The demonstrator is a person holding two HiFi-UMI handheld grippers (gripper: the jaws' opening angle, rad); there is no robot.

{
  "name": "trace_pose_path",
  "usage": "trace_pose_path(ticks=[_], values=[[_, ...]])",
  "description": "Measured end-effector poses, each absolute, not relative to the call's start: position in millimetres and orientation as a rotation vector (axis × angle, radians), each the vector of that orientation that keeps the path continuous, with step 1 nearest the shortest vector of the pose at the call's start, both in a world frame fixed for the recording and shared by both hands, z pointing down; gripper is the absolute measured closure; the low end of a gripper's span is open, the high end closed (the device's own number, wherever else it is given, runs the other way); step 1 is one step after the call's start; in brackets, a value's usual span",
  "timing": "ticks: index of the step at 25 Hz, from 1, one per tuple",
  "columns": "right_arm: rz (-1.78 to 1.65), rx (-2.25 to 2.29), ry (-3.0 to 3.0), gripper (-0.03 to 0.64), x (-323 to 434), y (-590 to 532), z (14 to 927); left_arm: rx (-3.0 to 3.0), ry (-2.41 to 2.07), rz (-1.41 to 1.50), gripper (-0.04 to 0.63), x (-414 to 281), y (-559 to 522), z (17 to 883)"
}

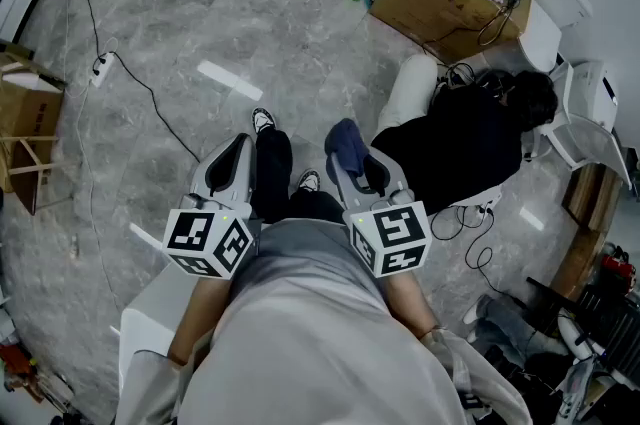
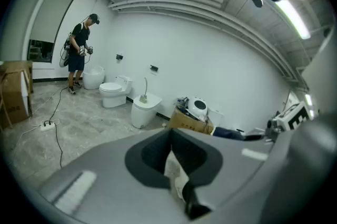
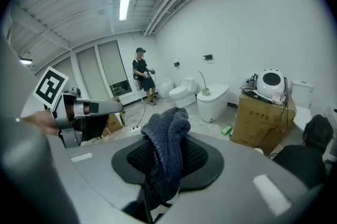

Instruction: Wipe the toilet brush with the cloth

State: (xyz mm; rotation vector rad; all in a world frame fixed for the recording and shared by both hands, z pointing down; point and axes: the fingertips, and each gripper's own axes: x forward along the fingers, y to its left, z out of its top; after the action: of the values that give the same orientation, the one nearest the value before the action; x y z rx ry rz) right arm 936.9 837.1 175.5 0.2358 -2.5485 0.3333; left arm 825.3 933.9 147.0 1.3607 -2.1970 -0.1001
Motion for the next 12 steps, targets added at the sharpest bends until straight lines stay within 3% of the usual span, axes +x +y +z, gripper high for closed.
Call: trace_pose_path(ticks=[12], values=[[0.355,0.268,-2.530,0.516,849,791,176,1.382,-2.206,-0.143,0.595,730,888,146]])
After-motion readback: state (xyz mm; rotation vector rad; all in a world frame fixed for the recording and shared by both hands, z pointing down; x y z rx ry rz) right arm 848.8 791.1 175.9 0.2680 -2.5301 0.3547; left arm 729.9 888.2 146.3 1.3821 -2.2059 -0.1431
